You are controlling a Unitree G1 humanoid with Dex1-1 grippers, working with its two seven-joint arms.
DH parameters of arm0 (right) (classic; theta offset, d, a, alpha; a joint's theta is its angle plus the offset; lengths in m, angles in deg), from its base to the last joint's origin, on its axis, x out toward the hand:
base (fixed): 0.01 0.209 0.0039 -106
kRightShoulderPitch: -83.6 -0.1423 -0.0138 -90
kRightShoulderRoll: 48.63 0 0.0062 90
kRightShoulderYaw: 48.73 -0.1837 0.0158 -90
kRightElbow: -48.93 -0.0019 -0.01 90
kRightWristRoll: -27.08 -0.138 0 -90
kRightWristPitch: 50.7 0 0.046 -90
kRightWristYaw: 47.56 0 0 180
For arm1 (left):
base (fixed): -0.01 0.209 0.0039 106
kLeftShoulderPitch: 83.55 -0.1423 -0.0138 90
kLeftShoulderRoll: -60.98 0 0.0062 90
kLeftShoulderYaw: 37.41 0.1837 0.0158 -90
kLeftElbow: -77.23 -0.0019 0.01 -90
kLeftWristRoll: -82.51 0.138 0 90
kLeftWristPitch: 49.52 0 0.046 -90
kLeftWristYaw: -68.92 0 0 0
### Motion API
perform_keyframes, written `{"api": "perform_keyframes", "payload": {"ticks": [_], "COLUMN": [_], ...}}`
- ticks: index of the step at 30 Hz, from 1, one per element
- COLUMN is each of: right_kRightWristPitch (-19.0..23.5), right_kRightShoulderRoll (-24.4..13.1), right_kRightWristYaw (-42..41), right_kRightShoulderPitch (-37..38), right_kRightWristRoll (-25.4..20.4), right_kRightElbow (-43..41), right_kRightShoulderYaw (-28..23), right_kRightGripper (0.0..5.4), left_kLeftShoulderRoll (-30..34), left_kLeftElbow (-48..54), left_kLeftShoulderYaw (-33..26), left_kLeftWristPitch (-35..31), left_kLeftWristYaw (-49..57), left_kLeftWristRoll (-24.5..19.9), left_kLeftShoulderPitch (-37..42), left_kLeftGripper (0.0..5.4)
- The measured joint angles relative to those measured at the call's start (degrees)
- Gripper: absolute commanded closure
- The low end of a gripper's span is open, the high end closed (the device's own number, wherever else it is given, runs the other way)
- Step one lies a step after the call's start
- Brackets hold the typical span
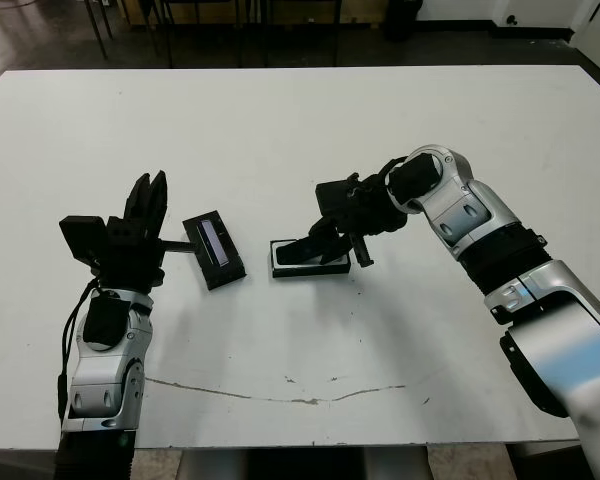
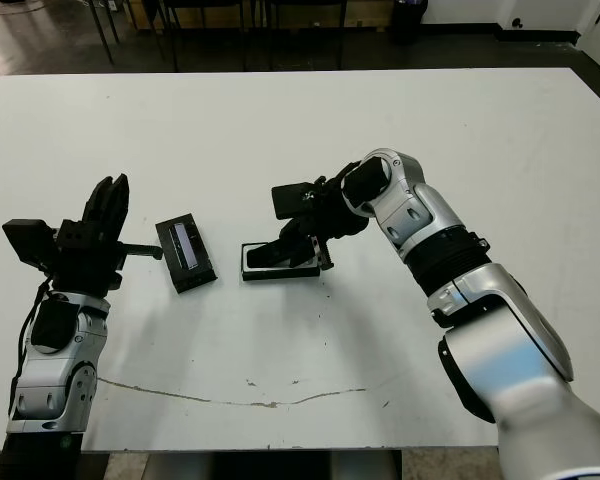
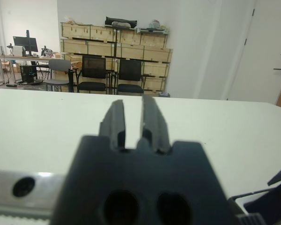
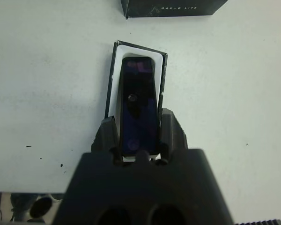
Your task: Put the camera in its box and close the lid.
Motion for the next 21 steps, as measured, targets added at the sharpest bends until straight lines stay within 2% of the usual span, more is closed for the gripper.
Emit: {"api": "perform_keyframes", "payload": {"ticks": [8, 12, 17, 21], "right_kRightWristPitch": [0.01, -0.94, -5.48, -4.78], "right_kRightShoulderRoll": [0.22, 0.21, -0.25, -0.65], "right_kRightWristYaw": [-0.04, -1.95, -3.86, -3.58], "right_kRightShoulderPitch": [-0.33, -1.21, -1.37, -1.07], "right_kRightWristRoll": [0.03, 0.05, 0.04, 1.09], "right_kRightElbow": [0.88, 1.95, 2.07, -1.16], "right_kRightShoulderYaw": [0.44, 1.55, 2.27, 2.41], "right_kRightGripper": [5.25, 4.47, 3.41, 2.62], "left_kLeftShoulderRoll": [0.0, -0.01, -0.01, 0.0], "left_kLeftElbow": [-0.7, -0.71, -0.71, -0.71], "left_kLeftShoulderYaw": [-0.03, -0.02, -0.01, -0.03], "left_kLeftWristPitch": [0.6, 0.6, 0.6, 0.6], "left_kLeftWristYaw": [-0.19, -0.15, -0.12, -0.1], "left_kLeftWristRoll": [-0.1, -0.14, -0.14, -0.21], "left_kLeftShoulderPitch": [0.0, 0.01, 0.05, 0.1], "left_kLeftGripper": [5.4, 5.4, 5.4, 5.4]}}
